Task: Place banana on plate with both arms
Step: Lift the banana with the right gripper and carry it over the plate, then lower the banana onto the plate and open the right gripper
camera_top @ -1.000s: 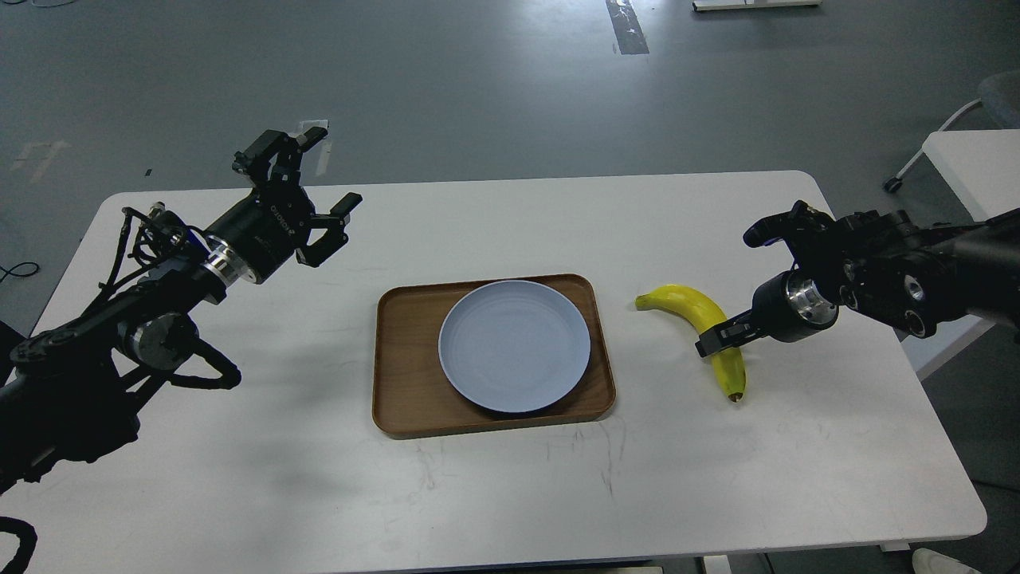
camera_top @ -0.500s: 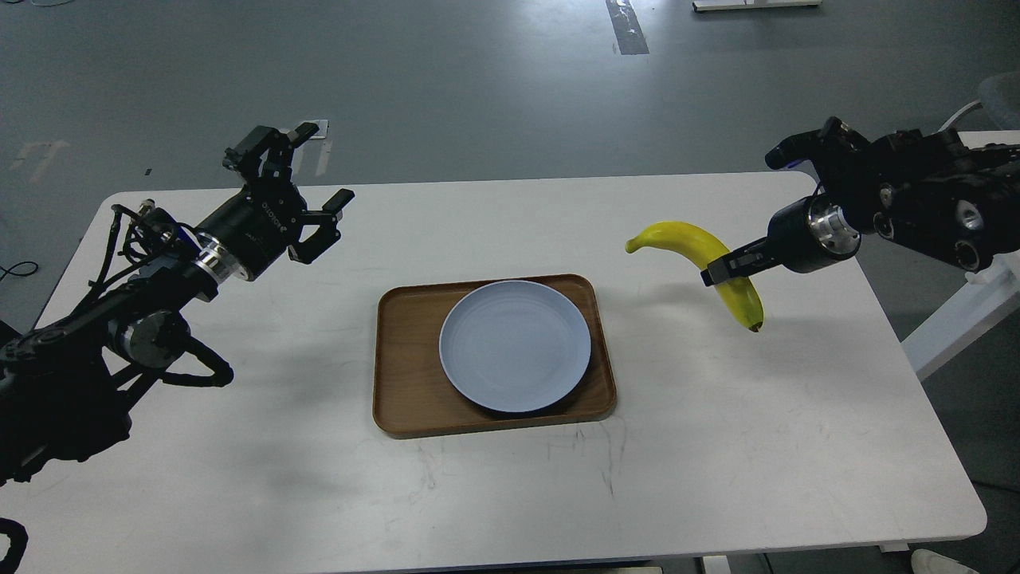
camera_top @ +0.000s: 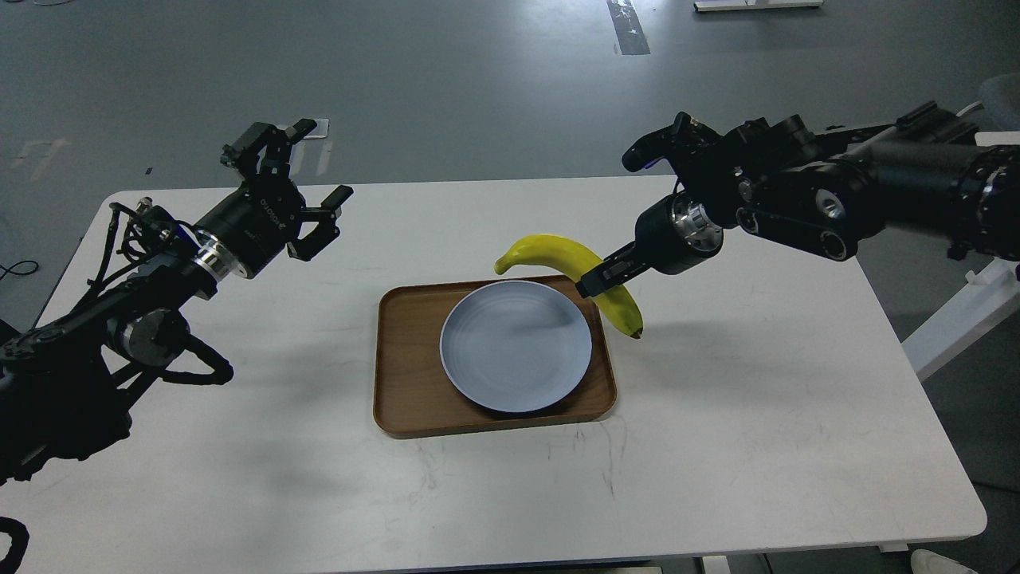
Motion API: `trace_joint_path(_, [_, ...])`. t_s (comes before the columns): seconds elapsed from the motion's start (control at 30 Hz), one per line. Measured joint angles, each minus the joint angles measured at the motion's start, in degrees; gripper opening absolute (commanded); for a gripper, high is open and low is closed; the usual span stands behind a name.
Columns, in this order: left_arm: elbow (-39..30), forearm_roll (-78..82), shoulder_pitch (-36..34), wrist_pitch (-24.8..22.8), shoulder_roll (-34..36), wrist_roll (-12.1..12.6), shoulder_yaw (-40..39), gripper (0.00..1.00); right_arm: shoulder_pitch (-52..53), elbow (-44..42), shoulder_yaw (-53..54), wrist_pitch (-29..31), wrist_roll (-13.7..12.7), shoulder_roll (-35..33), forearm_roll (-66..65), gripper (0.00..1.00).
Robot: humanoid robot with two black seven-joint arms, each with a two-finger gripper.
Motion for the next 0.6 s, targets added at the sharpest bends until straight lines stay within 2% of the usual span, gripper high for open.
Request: trace_joint_path(0.6, [0.09, 0.31, 0.01, 0.0, -0.34, 0.03, -0.68, 0.98, -6.69, -6.14, -0.63, 0.0, 0.0, 6.99, 6.17, 0.21])
